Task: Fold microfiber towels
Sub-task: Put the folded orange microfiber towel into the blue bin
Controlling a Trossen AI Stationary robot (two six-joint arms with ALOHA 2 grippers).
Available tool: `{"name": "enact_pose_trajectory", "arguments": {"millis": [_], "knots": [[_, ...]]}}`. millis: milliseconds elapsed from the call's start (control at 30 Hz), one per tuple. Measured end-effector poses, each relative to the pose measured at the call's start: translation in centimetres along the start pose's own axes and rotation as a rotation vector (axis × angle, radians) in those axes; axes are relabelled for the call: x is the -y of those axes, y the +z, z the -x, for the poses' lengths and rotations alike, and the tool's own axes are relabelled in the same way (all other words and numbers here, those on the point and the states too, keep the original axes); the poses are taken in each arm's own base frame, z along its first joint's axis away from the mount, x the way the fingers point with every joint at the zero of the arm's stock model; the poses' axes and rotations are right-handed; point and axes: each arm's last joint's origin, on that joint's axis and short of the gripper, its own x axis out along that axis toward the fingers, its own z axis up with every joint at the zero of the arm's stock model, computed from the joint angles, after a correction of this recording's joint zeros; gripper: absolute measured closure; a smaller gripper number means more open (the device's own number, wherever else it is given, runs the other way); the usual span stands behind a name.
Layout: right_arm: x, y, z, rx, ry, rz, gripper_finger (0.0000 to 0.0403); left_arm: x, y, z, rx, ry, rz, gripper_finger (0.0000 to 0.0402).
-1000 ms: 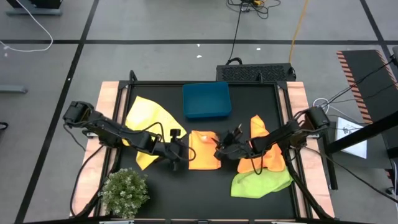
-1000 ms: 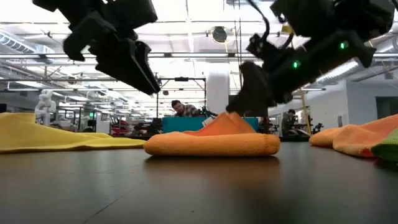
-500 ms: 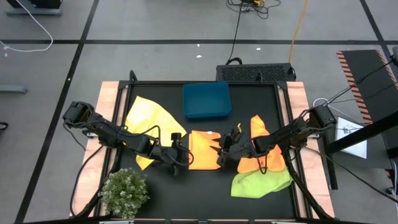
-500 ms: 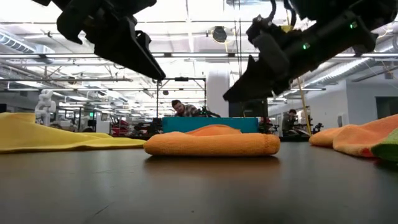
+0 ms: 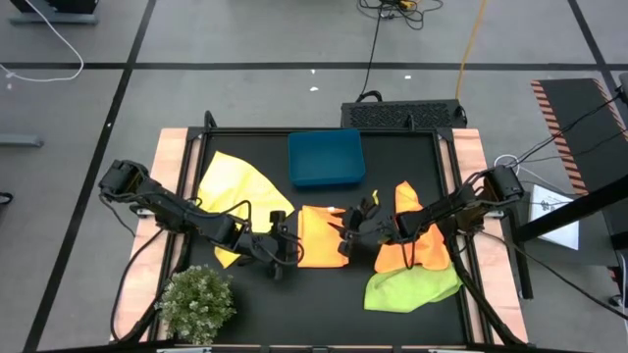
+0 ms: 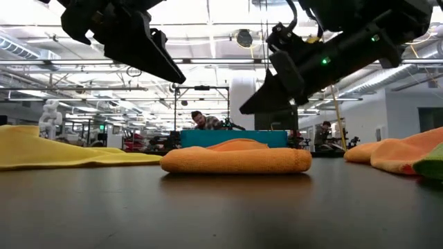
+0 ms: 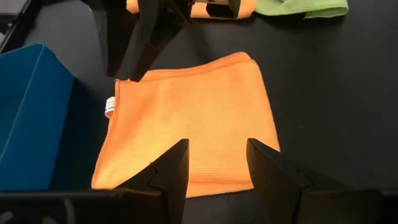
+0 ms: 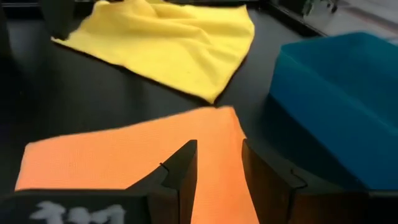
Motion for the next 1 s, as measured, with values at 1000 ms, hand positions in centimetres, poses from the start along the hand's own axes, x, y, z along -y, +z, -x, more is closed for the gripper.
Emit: {"name": "enact_pose_trajectory", "arguments": {"millis": [1000], "knots": [[1.8,1.7,-1.1,0.116,-0.007,0.074,0.0287,-0.3,-0.1,0.0,-0.013,0.122,-0.1,0.0238]]}}
